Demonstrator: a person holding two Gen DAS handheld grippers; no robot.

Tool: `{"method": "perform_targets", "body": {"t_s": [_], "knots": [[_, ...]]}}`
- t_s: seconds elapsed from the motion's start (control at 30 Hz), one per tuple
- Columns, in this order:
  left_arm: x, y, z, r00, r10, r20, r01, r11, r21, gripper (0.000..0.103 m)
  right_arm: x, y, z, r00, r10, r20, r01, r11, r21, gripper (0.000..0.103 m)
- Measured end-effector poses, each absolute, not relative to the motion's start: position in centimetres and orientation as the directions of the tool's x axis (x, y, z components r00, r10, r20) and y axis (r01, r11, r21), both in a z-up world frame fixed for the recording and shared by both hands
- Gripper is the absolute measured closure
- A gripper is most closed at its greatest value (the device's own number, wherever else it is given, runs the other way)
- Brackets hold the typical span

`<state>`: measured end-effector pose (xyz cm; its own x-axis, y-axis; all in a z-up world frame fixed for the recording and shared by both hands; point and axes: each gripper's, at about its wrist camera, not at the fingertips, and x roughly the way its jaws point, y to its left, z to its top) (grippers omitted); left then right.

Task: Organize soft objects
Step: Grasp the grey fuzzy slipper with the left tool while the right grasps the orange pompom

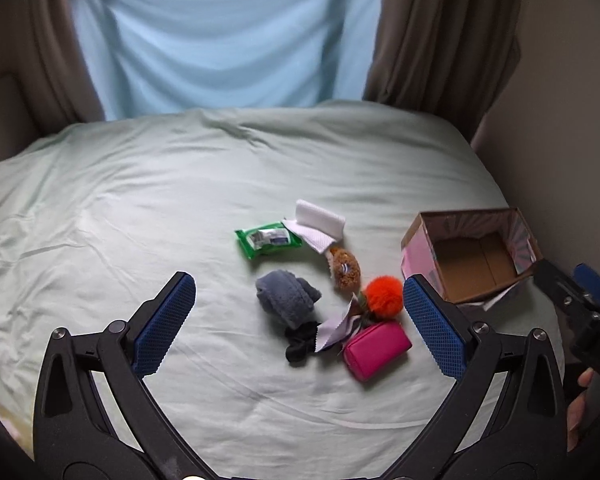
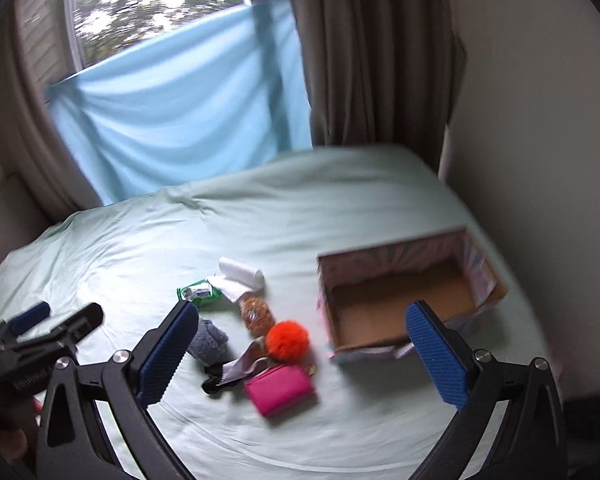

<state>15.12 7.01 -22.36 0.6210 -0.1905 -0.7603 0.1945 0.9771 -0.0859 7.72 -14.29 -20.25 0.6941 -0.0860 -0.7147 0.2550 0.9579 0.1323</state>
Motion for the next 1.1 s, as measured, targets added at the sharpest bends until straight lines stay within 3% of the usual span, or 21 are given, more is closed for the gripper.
{"method": "perform_targets", "body": {"t_s": [0.33, 0.4, 0.57, 0.7, 0.87, 1.03, 1.1], "knots": [[21.9, 7.6, -34.5, 0.52, -0.267, -0.812, 0.315, 0.943, -0.108, 0.001, 13.1, -11.4, -32.4, 0.62, -0.164, -0.767, 0.438, 0.884, 0.165, 0.001], [22.9, 7.4, -36.8, 0.506, -0.273, -0.818, 0.323, 0.94, -0.113, 0.001, 14.3, -11.5, -34.7, 0.6, -0.161, -0.784, 0.456, 0.874, 0.17, 0.007], [25.0, 6.7, -42.1, 0.481, -0.28, -0.831, 0.333, 0.935, -0.122, 0.001, 16.8, -11.8, -40.0, 0.572, -0.159, -0.804, 0.485, 0.856, 0.176, 0.009], [26.0, 5.7, -45.3, 0.469, -0.28, -0.838, 0.346, 0.931, -0.117, 0.001, 18.4, -12.4, -43.4, 0.551, -0.149, -0.821, 0.506, 0.842, 0.187, 0.02], [27.0, 4.8, -47.9, 0.467, -0.263, -0.844, 0.335, 0.936, -0.106, 0.004, 19.8, -13.3, -46.3, 0.55, -0.155, -0.821, 0.54, 0.816, 0.207, 0.024], [27.6, 5.1, -49.6, 0.464, -0.238, -0.853, 0.31, 0.946, -0.096, 0.016, 20.5, -14.0, -48.3, 0.536, -0.14, -0.833, 0.563, 0.794, 0.229, 0.042], [27.6, 5.4, -49.6, 0.468, -0.235, -0.852, 0.308, 0.947, -0.092, 0.021, 20.6, -14.2, -48.7, 0.529, -0.127, -0.839, 0.565, 0.791, 0.236, 0.054]]}}
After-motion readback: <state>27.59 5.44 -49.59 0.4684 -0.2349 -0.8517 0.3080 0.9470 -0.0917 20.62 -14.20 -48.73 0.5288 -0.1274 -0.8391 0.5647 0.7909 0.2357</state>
